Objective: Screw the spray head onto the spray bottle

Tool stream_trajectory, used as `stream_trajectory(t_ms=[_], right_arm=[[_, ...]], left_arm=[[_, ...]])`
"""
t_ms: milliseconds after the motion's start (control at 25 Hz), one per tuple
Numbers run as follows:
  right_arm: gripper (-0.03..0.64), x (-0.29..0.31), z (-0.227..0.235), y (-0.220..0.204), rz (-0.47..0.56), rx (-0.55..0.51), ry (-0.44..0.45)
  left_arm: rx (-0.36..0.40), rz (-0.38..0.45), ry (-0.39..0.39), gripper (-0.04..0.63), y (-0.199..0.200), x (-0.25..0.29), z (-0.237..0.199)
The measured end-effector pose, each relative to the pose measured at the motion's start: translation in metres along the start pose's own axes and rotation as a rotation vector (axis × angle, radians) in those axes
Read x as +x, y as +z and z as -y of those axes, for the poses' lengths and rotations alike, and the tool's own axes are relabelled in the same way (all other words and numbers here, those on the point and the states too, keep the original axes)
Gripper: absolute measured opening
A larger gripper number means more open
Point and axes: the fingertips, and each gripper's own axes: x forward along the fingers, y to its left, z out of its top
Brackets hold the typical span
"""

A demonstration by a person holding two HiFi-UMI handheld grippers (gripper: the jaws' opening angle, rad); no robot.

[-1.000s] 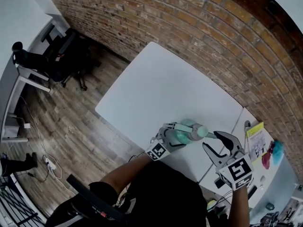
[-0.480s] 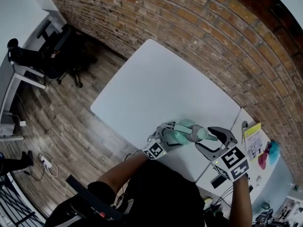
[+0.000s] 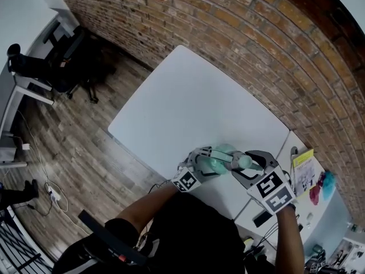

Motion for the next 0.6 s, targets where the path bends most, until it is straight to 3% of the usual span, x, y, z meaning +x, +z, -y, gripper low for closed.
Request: stream_trajectory(t_ms=[200, 600], right_arm=[[0.258, 0.0049, -0.0017, -0.0028, -0.025, -0.062, 0.018], [0.258, 0.0042, -0.0065, -0.0043, -0.066, -0.389, 0.14]], left_arm=[[-0.001, -0.003, -0.009, 0.5, 0.0002, -0.0003, 0.001], [0.008, -0.001, -0.021, 0.5, 0.0012, -0.0014, 0.0007]])
